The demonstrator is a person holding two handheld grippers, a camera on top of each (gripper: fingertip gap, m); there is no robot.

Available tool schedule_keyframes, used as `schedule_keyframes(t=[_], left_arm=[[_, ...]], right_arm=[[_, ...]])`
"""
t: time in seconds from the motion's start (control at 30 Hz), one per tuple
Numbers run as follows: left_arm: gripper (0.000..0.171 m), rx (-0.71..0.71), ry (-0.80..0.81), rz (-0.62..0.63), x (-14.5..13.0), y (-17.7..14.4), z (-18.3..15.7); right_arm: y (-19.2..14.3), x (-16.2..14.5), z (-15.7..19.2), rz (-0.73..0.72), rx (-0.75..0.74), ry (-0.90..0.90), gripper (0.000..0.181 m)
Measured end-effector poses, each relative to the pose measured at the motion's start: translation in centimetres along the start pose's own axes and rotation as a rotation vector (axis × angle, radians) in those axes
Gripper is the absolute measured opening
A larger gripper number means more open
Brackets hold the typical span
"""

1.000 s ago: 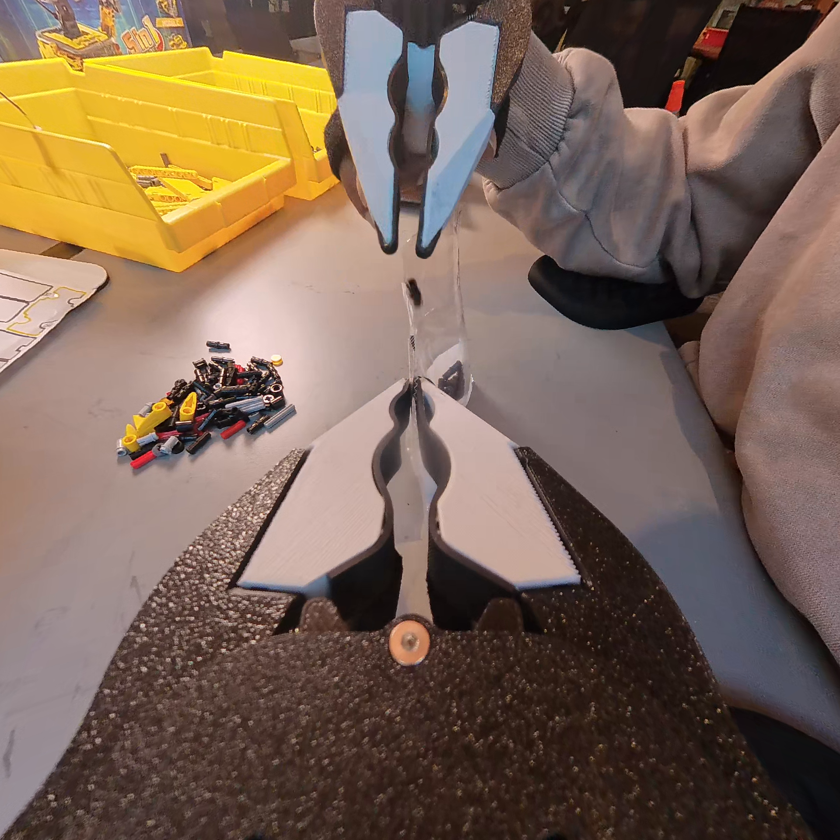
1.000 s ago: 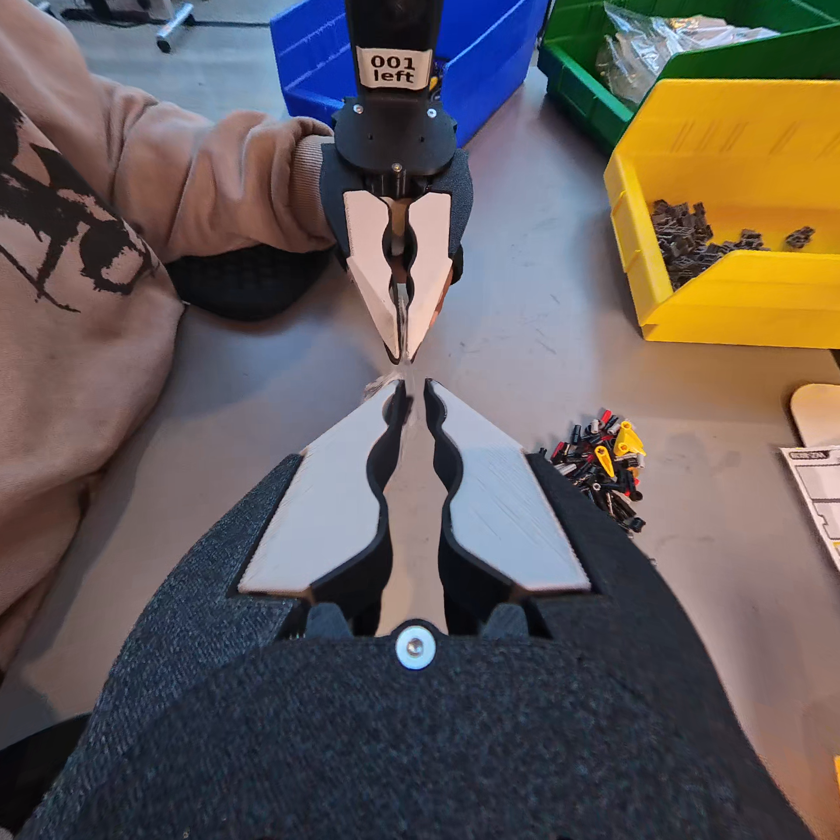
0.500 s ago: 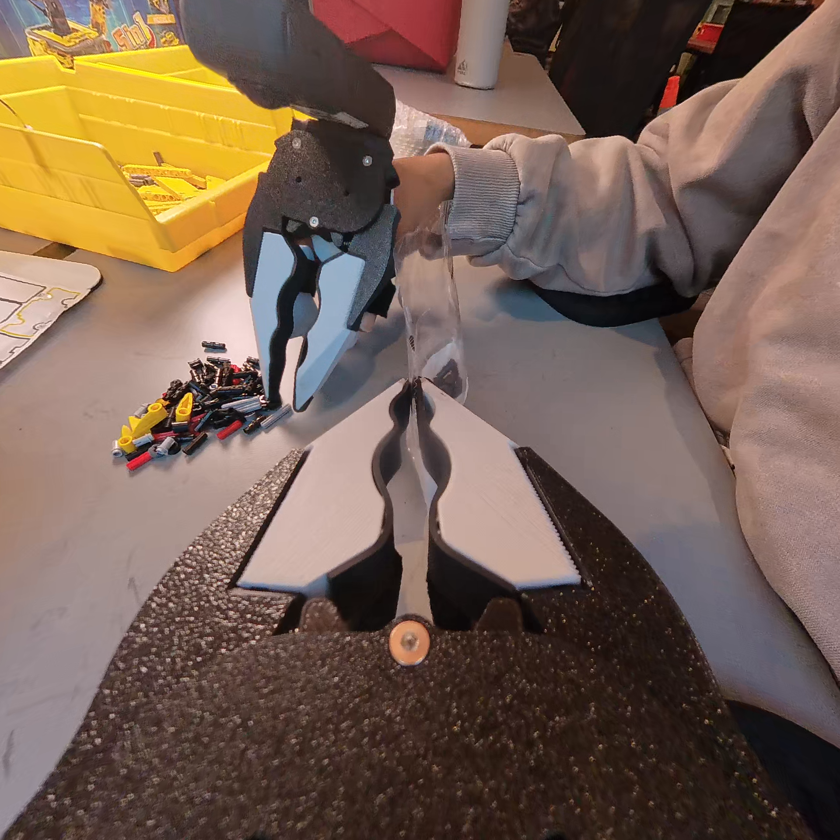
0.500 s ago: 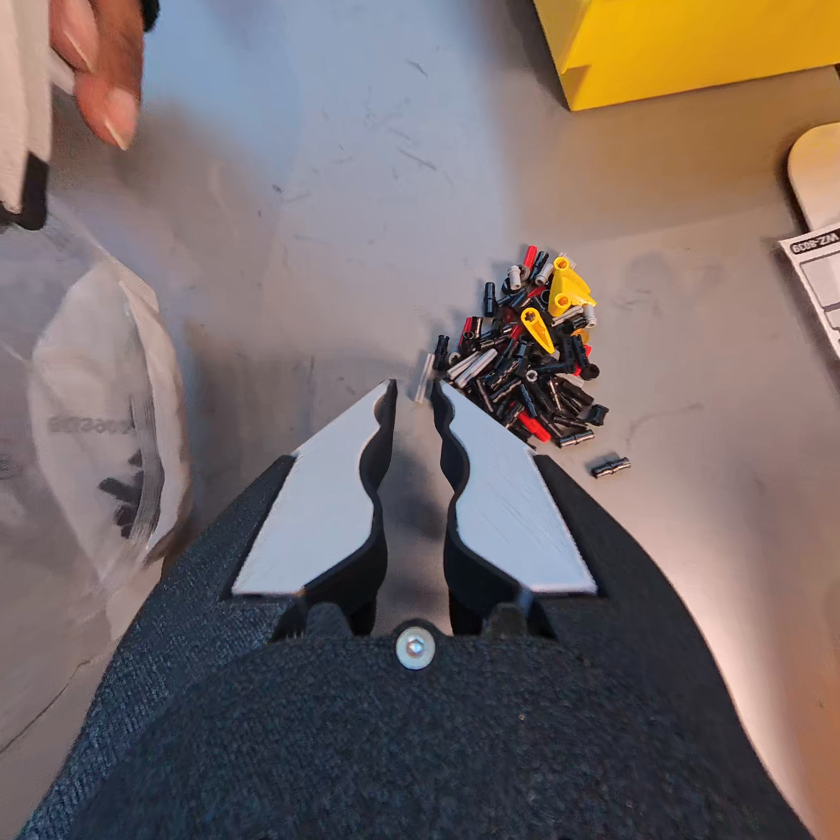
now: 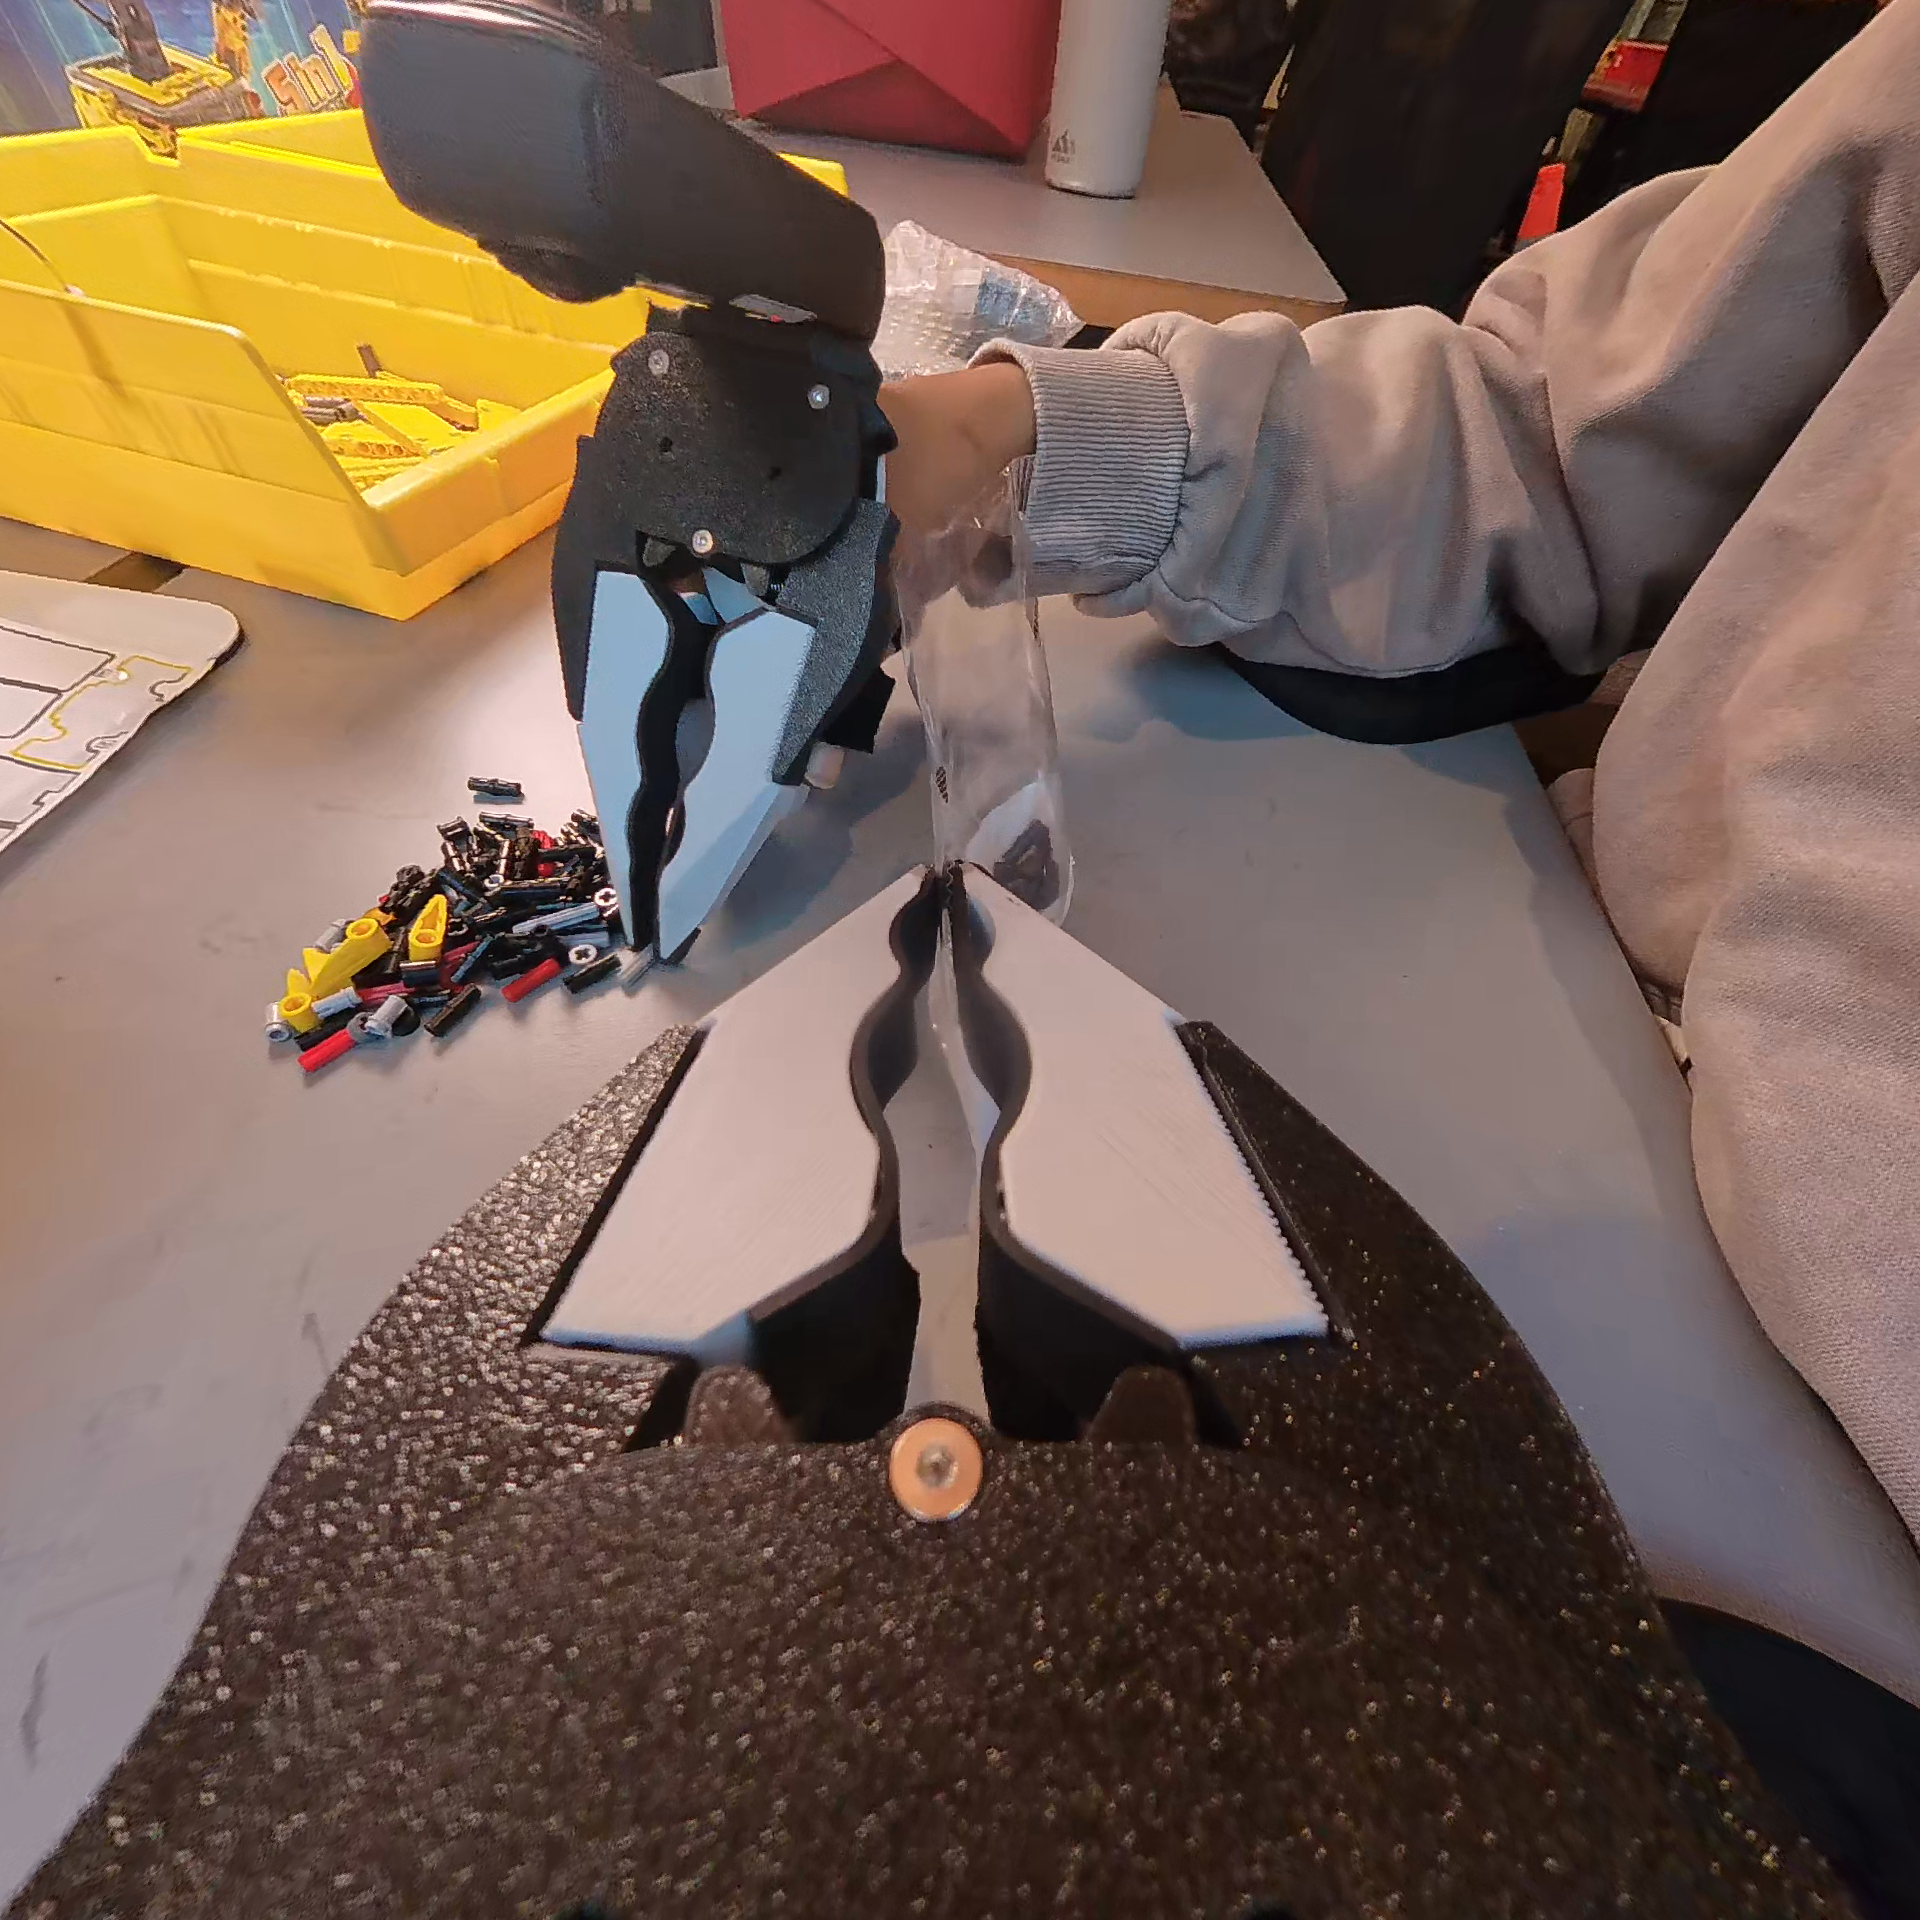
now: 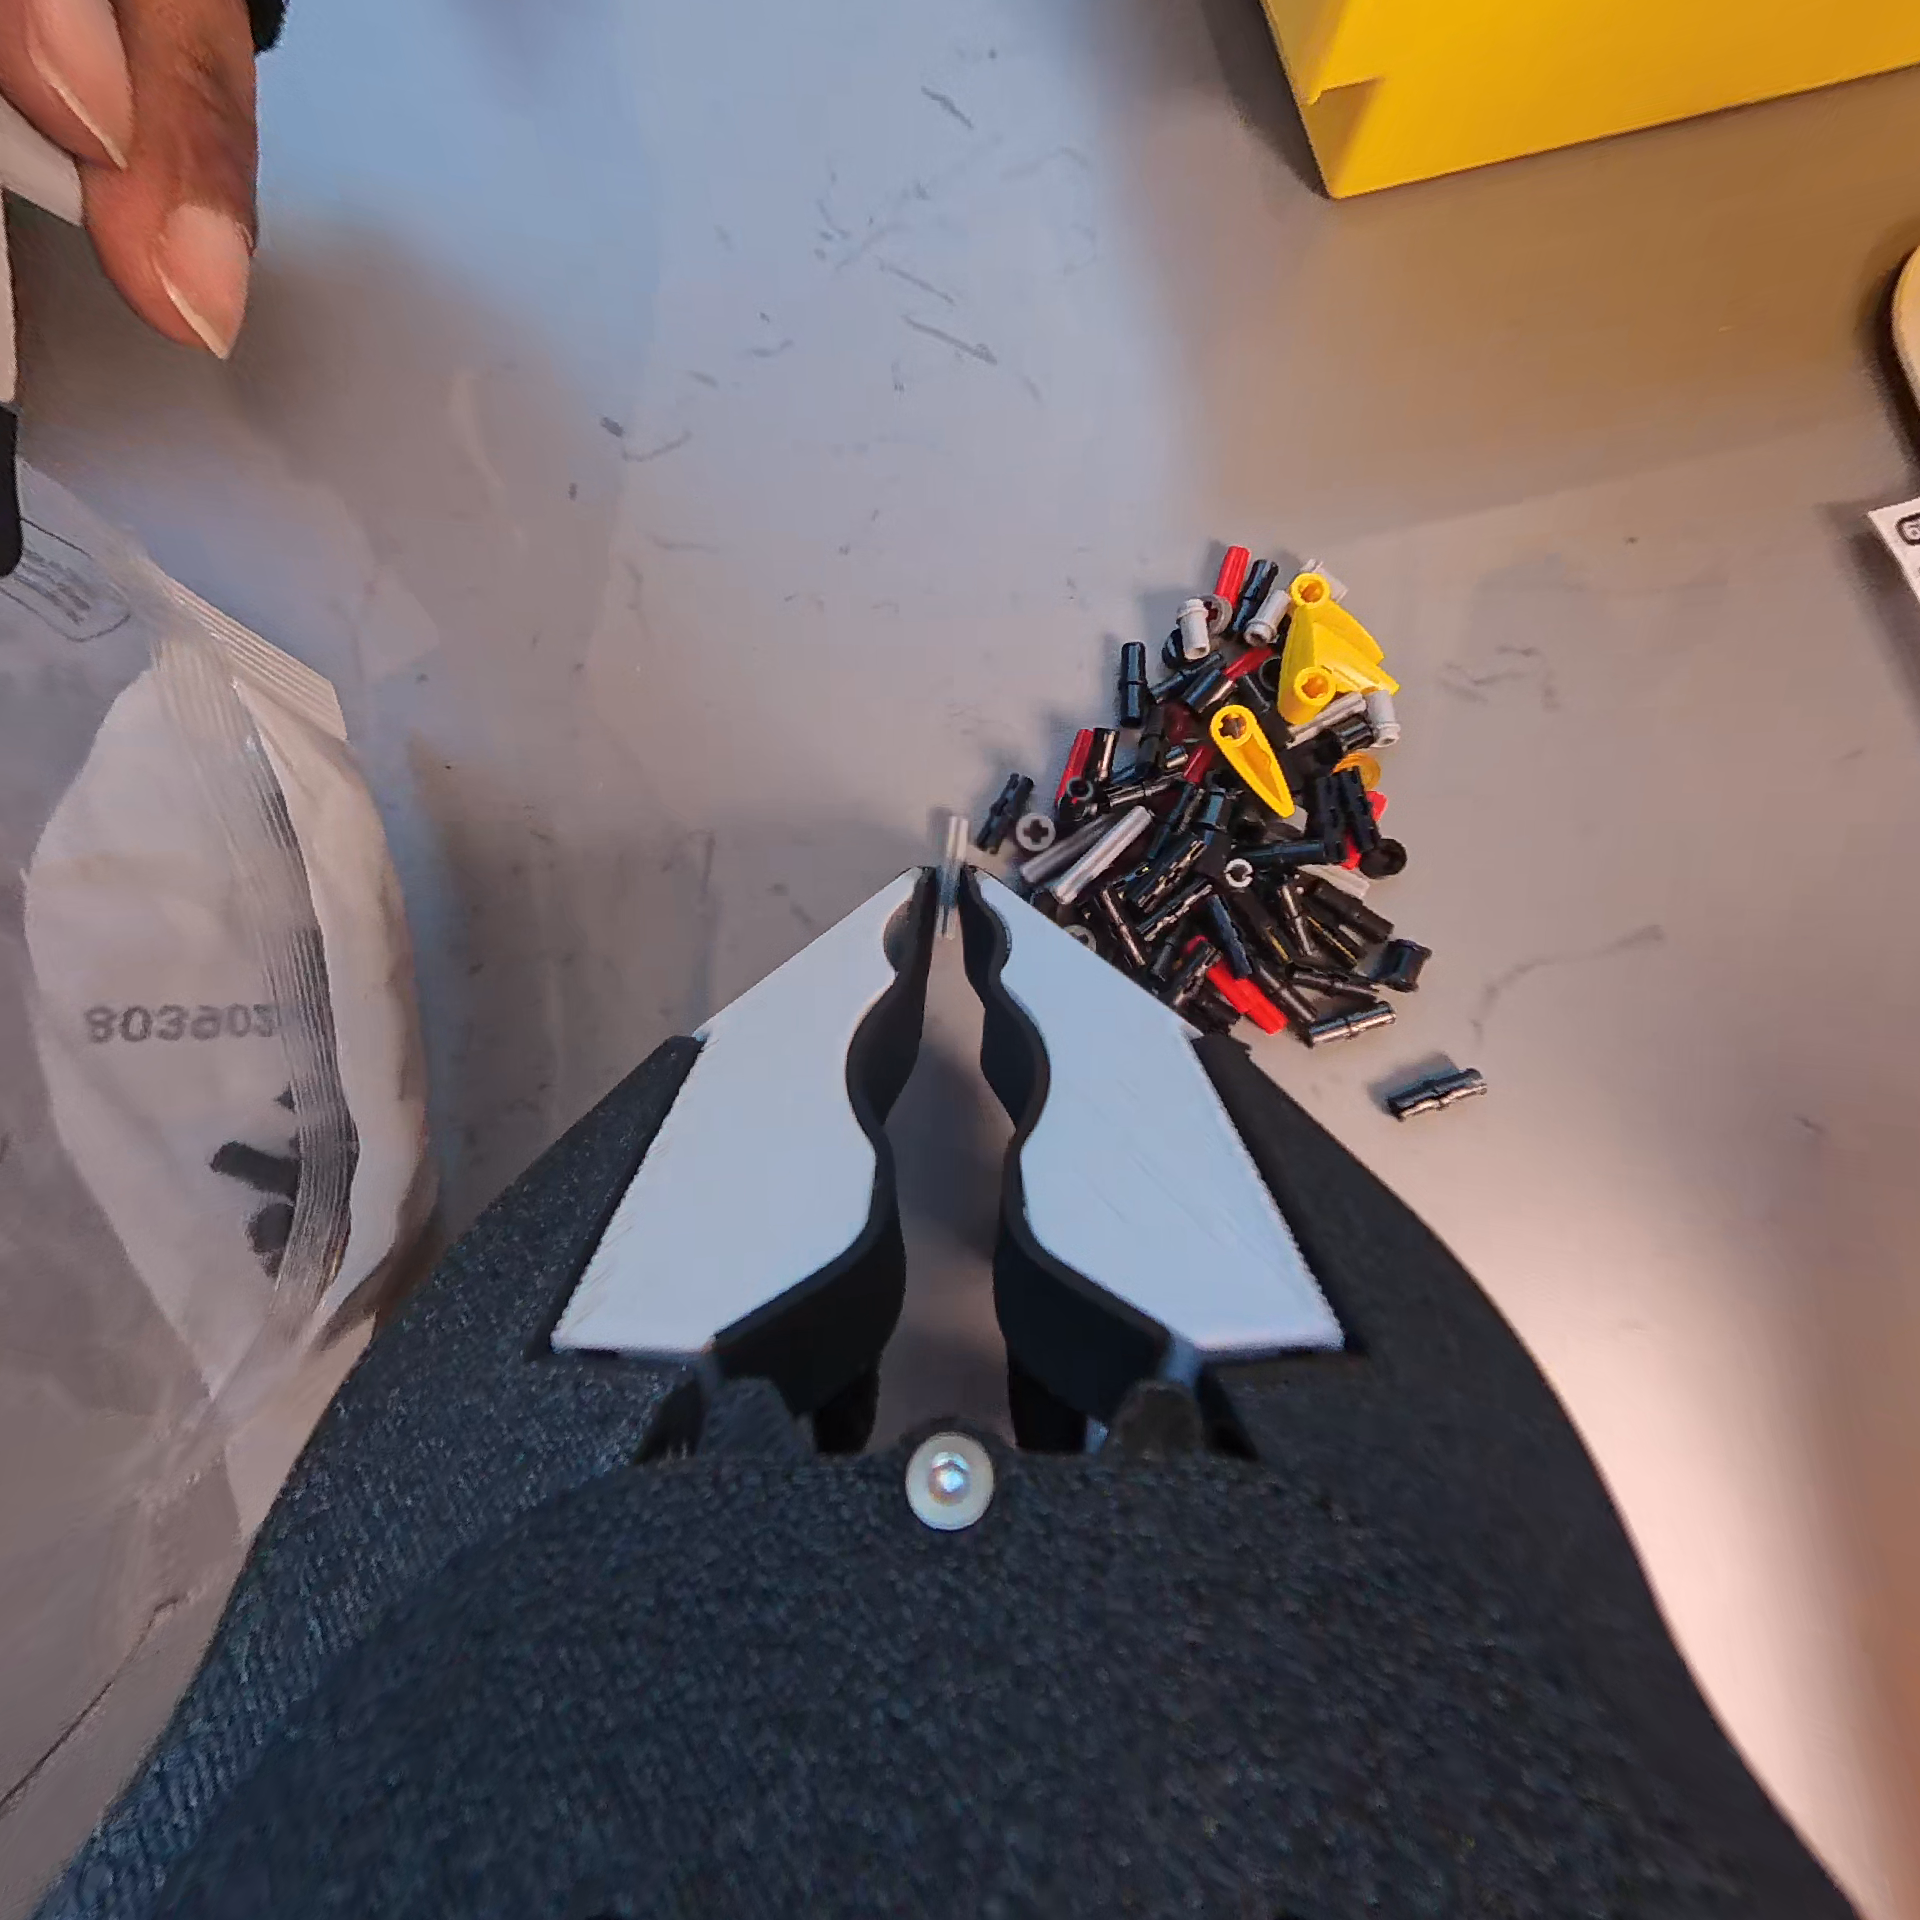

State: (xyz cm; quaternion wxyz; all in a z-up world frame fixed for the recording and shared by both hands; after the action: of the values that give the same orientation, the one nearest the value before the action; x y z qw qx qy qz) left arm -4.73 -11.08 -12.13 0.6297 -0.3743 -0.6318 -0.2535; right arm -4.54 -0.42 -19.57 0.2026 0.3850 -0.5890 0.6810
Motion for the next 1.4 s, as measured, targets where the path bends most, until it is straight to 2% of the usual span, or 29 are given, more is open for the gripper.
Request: schedule_keyframes(t=[0.07, 0.1, 0.17, 0.27, 0.37, 0.53, 0.7, 0.8, 0.93, 1.03, 1.2, 1.27, 1.4], left_arm=[[0.000, 0.003, -0.002, -0.001, 0.0, 0.0, 0.1], [0.000, 0.006, -0.003, -0.001, 0.0, 0.0, 0.1], [0.000, 0.010, -0.002, -0.003, 0.0, -0.1, 0.2], [0.000, 0.012, -0.005, -0.006, 0.0, -0.1, 0.3], [0.000, 0.014, -0.008, -0.005, -0.1, 0.0, 0.4], [0.000, 0.013, -0.007, -0.003, -0.1, 0.0, 0.3], [0.000, 0.014, -0.001, -0.005, 0.0, -0.1, 0.3], [0.000, 0.014, -0.003, -0.006, 0.0, -0.1, 0.3], [0.000, 0.009, -0.006, -0.002, -0.1, 0.0, 0.3], [0.000, 0.008, -0.005, 0.003, -0.2, 0.0, 0.3], [0.000, 0.005, -0.003, 0.003, -0.2, 0.0, 0.3], [0.000, 0.004, -0.004, 0.006, -0.3, 0.0, 0.3], [0.000, 0.007, -0.002, 0.003, -0.2, 0.0, 0.3]], right_arm=[[-0.5, -0.1, -0.1, 0.000, 0.016, 0.001, 0.003], [-1.1, 0.6, 0.1, -0.055, 0.035, 0.008, 0.003], [-3.5, 3.4, 0.4, -0.208, 0.065, 0.025, 0.004], [-8.1, 7.9, 2.2, -0.401, 0.122, -0.044, 0.003], [-10.4, 9.3, 4.9, -0.406, 0.186, -0.129, 0.004], [-9.5, 7.4, 6.8, -0.261, 0.230, -0.211, 0.005], [-11.2, 8.1, 4.1, -0.384, 0.194, -0.092, 0.010], [-11.4, 6.9, 2.4, -0.389, 0.165, -0.049, 0.010], [-8.4, 1.7, -2.6, -0.183, -0.036, 0.029, 0.012], [-5.9, -0.9, -3.3, -0.130, -0.010, 0.127, 0.015], [-3.8, -2.8, -3.8, -0.006, -0.064, 0.089, 0.015], [-3.6, -2.9, -4.0, 0.015, -0.086, 0.083, 0.008], [-3.6, -2.9, -3.8, 0.022, -0.075, 0.071, 0.007]])
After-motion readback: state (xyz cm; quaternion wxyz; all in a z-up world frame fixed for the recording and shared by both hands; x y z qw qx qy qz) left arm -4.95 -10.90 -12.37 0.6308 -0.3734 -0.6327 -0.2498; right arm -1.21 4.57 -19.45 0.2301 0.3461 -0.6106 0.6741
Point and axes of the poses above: each gripper's, where its closed fingertips meet, y out along the fingers, x out of its top, z = x × y across the jaws, the point moved 2 cm from there along -y, back along the fingers, and after that the axes turned 9 degrees about -z, right-handed, at the moved point
